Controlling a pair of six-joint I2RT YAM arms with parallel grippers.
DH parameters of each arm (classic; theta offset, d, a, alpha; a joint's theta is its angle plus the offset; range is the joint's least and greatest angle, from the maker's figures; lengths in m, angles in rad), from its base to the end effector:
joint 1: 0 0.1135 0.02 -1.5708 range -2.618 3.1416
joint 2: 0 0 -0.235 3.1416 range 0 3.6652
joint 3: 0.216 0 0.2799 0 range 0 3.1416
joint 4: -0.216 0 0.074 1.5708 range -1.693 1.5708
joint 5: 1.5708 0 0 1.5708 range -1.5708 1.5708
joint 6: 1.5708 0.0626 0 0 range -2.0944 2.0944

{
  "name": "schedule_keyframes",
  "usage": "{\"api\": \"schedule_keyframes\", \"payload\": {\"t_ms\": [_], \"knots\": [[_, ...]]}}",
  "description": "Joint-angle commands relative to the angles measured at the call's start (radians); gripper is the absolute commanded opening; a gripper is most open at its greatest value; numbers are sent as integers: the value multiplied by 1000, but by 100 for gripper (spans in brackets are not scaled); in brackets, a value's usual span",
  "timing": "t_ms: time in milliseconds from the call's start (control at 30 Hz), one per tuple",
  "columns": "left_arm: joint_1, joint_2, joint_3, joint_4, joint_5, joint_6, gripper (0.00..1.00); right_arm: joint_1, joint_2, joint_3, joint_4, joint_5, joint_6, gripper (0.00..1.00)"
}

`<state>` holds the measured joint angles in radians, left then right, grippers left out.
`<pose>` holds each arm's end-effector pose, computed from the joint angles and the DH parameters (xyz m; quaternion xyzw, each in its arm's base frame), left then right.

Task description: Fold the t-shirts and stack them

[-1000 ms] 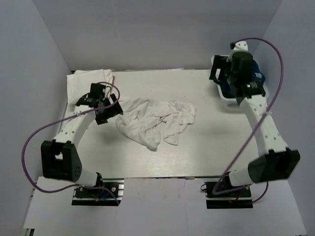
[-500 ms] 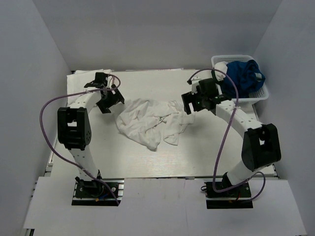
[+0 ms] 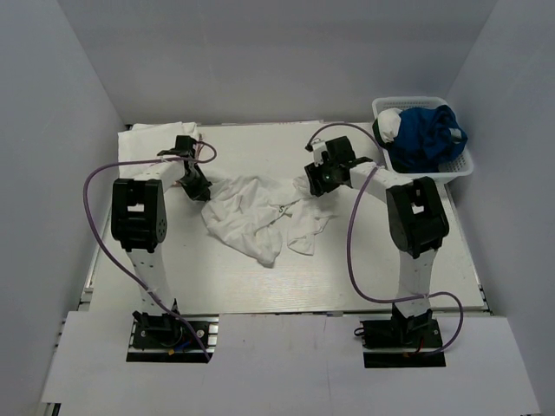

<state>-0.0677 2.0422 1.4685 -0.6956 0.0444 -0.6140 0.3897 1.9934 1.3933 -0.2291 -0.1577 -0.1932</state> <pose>0.4283 -0.0318 0.0945 -0.2634 0.9527 -0.0709 0.1342 0.4288 0.1867 0.1228 -0.2943 0.8818 0.1085 0.3523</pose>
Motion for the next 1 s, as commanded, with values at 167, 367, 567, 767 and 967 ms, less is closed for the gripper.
{"api": "schedule_keyframes", "payload": {"t_ms": [167,367,567,767,967], "knots": [[-24,-121,98,-30,0,31,0,35,-71,43,152,104,129,0],[-24,-410,139,-19,-89,65,0,23,-484,-11,215,395,166,0],[-24,-845,89,137,-55,138,0,23,-889,-112,324,486,120,0],[-24,-1069,214,127,-45,160,0,26,-1151,-85,315,388,92,0],[-14,-1140,326,76,-21,171,0,26,-1315,-59,323,383,72,0]]}}
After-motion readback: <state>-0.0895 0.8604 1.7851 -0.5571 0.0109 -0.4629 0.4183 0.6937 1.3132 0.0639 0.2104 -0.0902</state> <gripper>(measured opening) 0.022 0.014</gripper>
